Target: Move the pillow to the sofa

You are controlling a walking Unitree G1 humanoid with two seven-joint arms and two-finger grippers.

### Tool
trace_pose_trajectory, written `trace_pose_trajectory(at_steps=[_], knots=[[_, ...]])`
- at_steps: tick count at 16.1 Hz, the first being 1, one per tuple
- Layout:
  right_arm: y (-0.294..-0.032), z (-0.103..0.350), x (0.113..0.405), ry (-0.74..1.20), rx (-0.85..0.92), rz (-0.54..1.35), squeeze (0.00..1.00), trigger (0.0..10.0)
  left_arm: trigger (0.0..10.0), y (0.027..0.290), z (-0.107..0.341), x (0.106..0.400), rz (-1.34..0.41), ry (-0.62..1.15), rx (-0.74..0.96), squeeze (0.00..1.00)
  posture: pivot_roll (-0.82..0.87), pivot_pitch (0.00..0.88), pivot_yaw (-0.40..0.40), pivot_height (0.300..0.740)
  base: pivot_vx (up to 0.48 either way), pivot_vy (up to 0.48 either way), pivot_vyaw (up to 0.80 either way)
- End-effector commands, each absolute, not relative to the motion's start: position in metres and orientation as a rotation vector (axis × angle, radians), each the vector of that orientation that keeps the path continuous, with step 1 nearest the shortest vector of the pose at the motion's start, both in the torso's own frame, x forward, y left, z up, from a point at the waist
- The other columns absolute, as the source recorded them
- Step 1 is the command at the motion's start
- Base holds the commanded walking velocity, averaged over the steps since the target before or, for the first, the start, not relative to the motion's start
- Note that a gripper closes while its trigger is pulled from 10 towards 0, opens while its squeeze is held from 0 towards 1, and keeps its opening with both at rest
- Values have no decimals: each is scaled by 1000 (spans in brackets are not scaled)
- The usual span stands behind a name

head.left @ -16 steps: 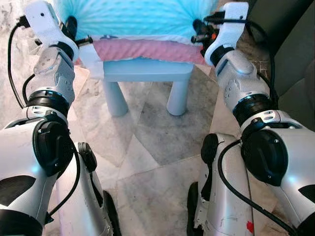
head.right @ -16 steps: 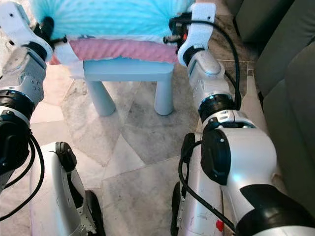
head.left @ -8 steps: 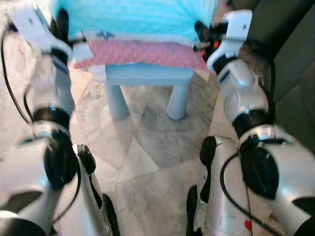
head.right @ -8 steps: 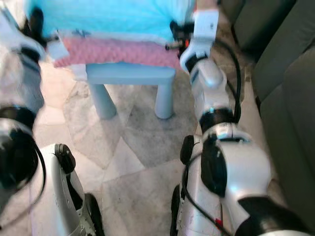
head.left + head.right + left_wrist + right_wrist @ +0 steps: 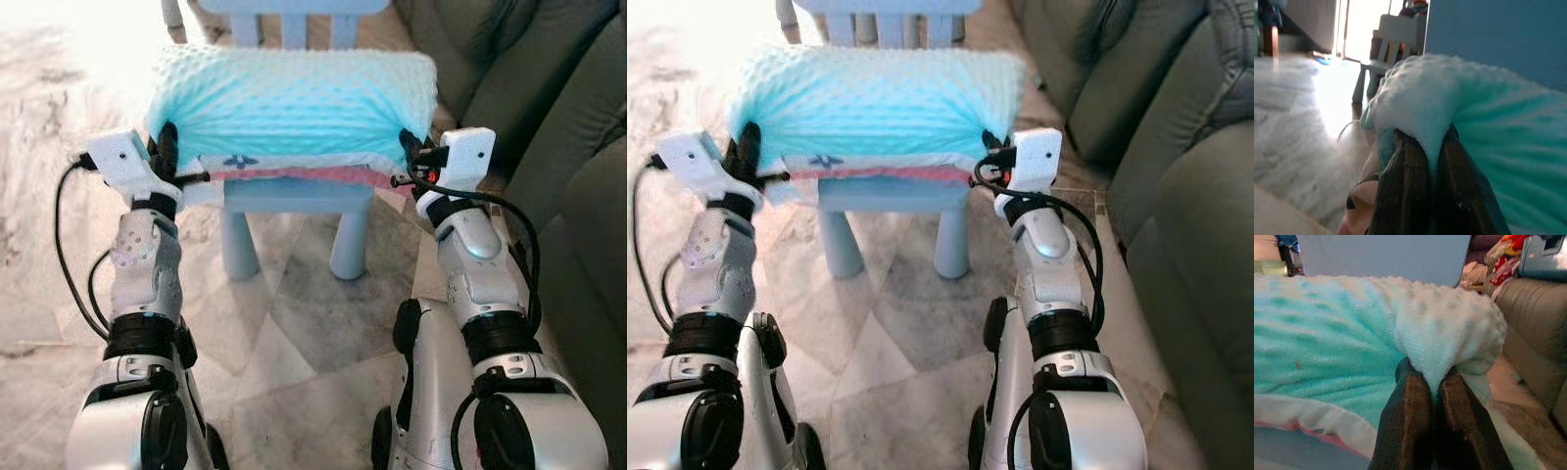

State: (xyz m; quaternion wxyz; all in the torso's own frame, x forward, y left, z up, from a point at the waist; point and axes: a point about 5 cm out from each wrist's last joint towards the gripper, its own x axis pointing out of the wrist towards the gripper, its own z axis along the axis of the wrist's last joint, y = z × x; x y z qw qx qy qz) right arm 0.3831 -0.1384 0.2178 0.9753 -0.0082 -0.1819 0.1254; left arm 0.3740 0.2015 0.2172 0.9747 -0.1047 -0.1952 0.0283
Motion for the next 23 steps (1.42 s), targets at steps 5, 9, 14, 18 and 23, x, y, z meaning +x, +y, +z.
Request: trace_pose_trajectory(at_steps=[5, 9, 14, 18, 23], knots=[[-141, 258, 375, -499, -42, 243, 0, 0, 0, 216, 251, 362, 97, -496, -132, 0, -64, 40, 4, 346, 0, 0, 0], [-154, 236, 352, -440, -43, 229, 0, 0, 0, 221, 219, 340, 112, -404, -111, 0, -68, 18, 4, 346, 0, 0, 0], [-184, 202, 316, -336, -93, 169, 0, 0, 0, 198, 179, 293, 63, -303, -111, 0, -81, 0, 8, 346, 0, 0, 0], [-201, 179, 279, -218, -116, 115, 0, 0, 0, 189, 158, 260, 31, -219, -95, 0, -101, 0, 5, 346, 0, 0, 0], [-195, 145, 237, -51, -66, 80, 0, 0, 0, 192, 118, 233, 20, -46, -69, 0, -123, 0, 19, 346, 0, 0, 0]])
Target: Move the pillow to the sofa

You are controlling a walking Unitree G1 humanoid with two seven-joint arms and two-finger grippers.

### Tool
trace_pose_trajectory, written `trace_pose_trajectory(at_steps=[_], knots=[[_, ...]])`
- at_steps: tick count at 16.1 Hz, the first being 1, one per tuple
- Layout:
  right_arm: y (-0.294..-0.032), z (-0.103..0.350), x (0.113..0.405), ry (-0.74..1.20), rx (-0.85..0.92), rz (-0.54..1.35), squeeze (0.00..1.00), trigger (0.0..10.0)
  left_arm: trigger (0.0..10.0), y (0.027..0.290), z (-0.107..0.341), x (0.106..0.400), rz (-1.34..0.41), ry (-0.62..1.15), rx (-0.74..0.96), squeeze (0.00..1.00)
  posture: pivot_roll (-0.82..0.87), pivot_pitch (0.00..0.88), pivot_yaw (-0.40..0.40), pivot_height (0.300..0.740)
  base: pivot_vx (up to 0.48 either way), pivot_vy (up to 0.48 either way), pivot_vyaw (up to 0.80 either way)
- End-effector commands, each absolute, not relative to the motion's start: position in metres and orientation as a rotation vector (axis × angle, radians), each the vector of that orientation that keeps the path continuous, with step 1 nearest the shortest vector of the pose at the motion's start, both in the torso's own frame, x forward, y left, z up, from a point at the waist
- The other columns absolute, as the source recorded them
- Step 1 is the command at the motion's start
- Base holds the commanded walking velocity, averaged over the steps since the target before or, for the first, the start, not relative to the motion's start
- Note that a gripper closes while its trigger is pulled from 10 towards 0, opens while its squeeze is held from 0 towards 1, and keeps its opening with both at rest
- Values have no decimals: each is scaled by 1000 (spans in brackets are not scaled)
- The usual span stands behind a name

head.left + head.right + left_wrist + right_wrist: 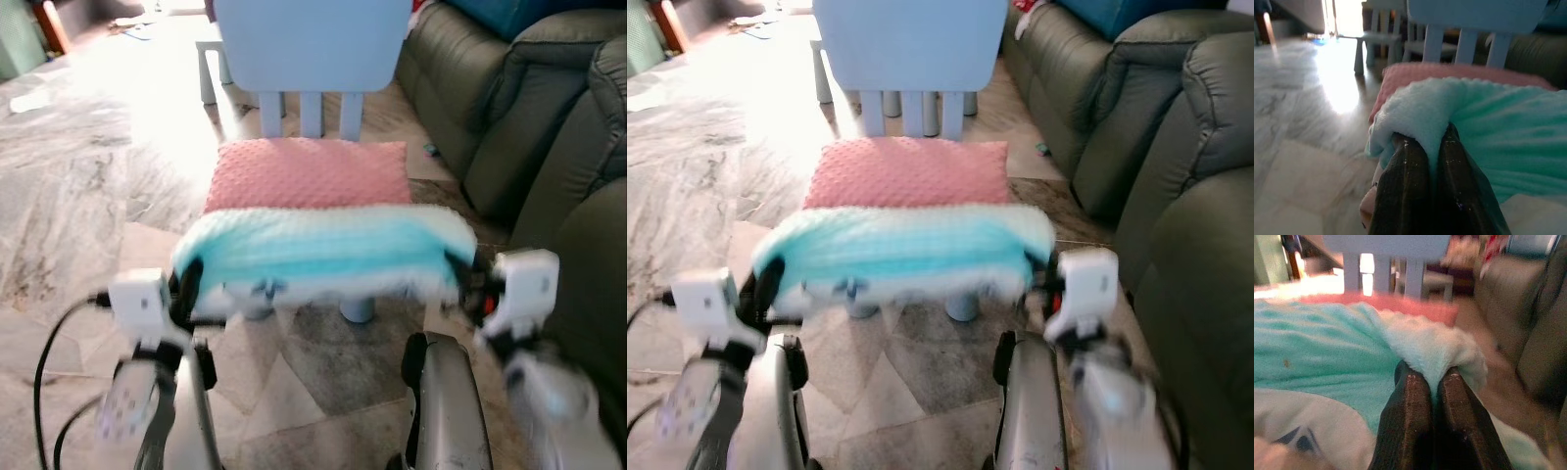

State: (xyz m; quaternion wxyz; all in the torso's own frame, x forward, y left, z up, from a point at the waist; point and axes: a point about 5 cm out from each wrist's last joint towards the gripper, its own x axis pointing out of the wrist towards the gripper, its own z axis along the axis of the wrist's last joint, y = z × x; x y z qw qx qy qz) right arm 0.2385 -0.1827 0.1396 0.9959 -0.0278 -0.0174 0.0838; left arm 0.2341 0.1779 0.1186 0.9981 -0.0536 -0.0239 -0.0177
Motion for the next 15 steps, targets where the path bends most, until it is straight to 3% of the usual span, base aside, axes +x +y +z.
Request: trace_pose_trajectory(at_steps=[1, 15], knots=[[-194, 141, 235, -41, -63, 76, 0, 0, 0, 192, 115, 234, 17, -39, -64, 0, -124, 0, 22, 346, 0, 0, 0], [-192, 150, 246, -53, 4, 19, 0, 0, 0, 187, 118, 248, -13, -45, -73, 0, -137, 0, 48, 359, 0, 0, 0]])
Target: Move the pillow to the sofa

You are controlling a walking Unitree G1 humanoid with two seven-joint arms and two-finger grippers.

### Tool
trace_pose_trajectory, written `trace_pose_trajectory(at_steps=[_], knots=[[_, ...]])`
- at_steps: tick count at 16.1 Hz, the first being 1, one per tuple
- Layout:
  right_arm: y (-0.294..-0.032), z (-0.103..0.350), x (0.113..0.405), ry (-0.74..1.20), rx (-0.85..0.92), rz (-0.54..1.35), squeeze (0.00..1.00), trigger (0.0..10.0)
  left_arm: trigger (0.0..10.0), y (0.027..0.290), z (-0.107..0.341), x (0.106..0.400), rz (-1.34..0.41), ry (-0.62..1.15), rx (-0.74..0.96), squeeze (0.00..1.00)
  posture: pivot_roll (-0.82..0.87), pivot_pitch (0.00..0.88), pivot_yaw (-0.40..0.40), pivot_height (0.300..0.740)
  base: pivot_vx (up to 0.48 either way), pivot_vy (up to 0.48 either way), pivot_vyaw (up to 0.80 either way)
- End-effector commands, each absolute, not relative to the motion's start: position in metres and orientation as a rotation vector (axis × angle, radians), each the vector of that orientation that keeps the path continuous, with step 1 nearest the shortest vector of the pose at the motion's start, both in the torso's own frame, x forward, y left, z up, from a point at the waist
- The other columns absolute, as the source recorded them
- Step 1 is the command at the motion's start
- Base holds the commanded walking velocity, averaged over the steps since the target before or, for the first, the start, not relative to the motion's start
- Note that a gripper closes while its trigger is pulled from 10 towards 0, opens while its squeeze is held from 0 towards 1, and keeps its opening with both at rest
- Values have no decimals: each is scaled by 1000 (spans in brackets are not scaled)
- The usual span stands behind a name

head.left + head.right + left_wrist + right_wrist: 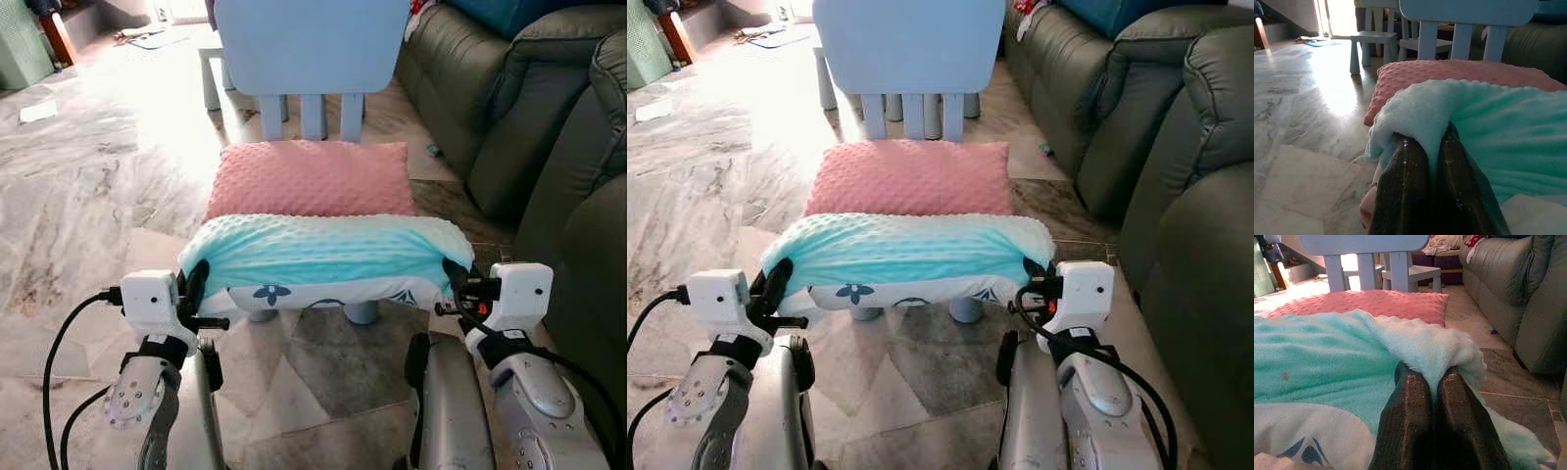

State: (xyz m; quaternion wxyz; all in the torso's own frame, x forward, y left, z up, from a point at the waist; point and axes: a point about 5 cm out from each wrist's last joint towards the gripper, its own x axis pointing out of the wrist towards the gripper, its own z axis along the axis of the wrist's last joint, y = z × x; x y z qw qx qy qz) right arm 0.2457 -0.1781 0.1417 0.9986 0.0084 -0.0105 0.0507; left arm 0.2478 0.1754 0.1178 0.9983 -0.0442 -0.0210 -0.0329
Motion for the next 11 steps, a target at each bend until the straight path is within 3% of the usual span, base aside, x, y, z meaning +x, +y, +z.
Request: trace_pose_trajectory(at_steps=[1, 11], knots=[[-192, 151, 246, -53, 5, 16, 0, 0, 0, 186, 118, 248, -12, -45, -85, 0, -137, 0, 48, 368, 0, 0, 0], [-191, 152, 249, -59, 17, 11, 0, 0, 0, 183, 117, 249, -30, -42, -78, 0, -139, 0, 51, 492, 0, 0, 0]])
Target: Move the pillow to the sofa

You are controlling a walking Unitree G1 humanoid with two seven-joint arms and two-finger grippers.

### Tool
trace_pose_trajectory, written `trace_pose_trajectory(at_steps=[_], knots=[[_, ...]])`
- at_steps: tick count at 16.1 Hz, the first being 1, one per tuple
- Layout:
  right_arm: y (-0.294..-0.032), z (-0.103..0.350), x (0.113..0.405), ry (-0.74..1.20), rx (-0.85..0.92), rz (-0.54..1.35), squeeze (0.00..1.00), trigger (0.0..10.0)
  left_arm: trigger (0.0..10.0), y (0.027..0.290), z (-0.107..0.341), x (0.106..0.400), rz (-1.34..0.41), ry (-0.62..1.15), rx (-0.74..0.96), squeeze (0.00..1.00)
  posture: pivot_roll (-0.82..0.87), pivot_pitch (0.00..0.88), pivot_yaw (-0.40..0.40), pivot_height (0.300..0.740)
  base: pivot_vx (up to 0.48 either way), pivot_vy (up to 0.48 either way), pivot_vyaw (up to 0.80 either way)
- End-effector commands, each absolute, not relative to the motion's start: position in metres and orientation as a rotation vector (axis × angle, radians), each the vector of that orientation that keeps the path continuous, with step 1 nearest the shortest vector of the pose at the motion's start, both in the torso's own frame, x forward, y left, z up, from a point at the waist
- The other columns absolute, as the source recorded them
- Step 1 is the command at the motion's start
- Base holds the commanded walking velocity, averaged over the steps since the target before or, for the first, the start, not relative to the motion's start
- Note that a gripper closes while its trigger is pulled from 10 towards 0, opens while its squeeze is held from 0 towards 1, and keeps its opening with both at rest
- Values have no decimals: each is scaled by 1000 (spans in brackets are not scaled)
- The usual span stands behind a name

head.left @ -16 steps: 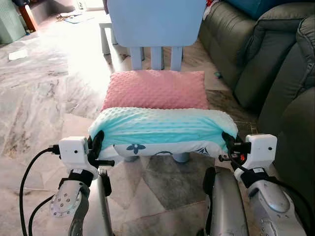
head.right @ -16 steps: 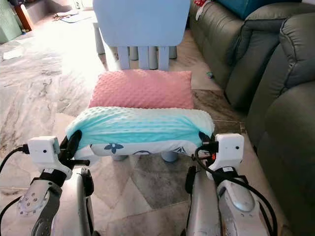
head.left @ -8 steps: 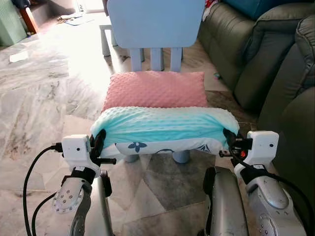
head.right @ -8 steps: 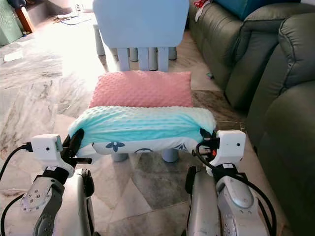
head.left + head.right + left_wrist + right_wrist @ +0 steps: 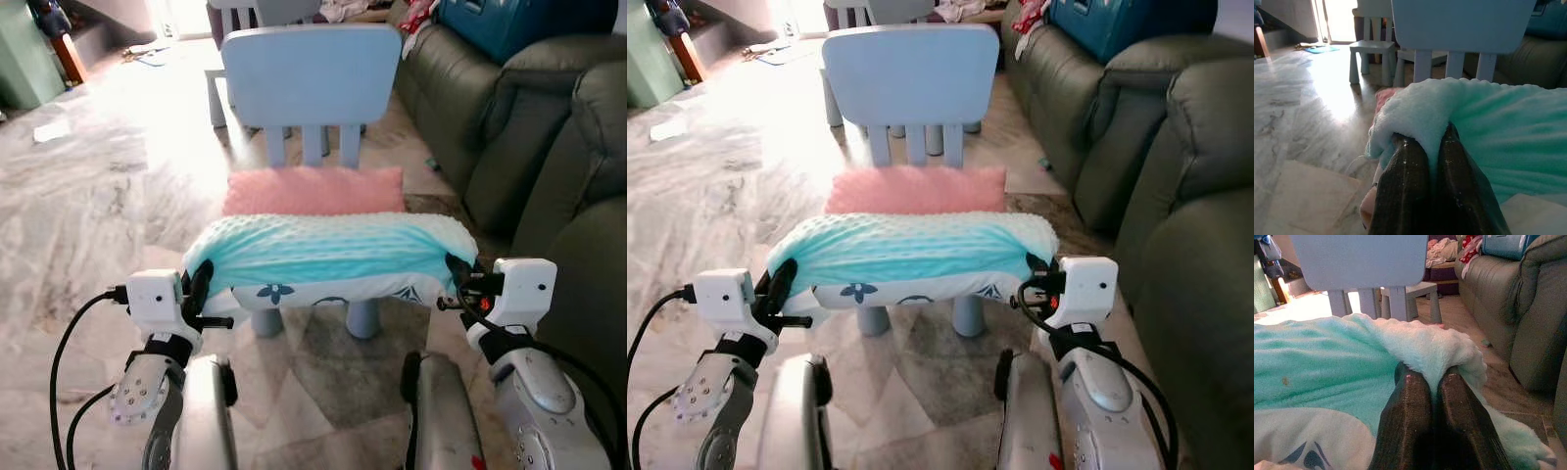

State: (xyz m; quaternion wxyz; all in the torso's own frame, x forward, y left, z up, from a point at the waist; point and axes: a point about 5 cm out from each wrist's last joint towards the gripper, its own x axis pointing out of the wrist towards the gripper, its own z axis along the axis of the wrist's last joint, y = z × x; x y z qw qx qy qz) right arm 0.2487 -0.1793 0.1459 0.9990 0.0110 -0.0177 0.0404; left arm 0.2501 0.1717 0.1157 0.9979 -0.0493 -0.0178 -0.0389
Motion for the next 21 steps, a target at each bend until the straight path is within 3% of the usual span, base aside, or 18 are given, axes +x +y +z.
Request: trace_pose_trajectory(at_steps=[1, 15, 21], knots=[[-191, 152, 249, -58, 20, 10, 0, 0, 0, 183, 116, 249, -30, -42, -77, 0, -140, 0, 52, 502, 0, 0, 0], [-190, 153, 250, -61, 24, 11, 0, 0, 0, 181, 114, 249, -46, -34, -75, 0, -146, 0, 55, 682, 0, 0, 0], [-191, 153, 250, -64, 26, 7, 0, 0, 0, 179, 113, 251, -59, -22, -71, 0, -152, 0, 60, 740, 0, 0, 0]])
